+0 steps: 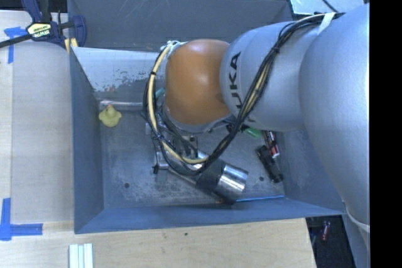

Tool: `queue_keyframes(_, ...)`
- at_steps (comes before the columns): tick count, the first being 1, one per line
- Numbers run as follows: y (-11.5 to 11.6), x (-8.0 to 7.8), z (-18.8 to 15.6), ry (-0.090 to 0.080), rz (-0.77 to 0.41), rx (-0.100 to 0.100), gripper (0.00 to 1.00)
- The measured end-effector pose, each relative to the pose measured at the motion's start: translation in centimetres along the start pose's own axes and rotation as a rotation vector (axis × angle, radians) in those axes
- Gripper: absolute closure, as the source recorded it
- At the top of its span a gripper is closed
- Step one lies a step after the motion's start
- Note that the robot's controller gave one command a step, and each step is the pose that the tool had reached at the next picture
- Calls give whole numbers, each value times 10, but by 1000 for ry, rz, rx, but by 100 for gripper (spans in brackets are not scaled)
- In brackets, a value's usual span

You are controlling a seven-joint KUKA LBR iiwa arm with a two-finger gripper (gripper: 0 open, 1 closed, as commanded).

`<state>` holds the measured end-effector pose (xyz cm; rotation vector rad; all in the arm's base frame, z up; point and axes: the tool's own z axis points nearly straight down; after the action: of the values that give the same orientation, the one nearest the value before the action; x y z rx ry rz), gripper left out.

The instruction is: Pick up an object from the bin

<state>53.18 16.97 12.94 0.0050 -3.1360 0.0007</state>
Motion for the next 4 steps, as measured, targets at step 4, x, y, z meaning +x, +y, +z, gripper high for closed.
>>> queue_keyframes(4, -84, -6, -3, -5, 412, -2, 0)
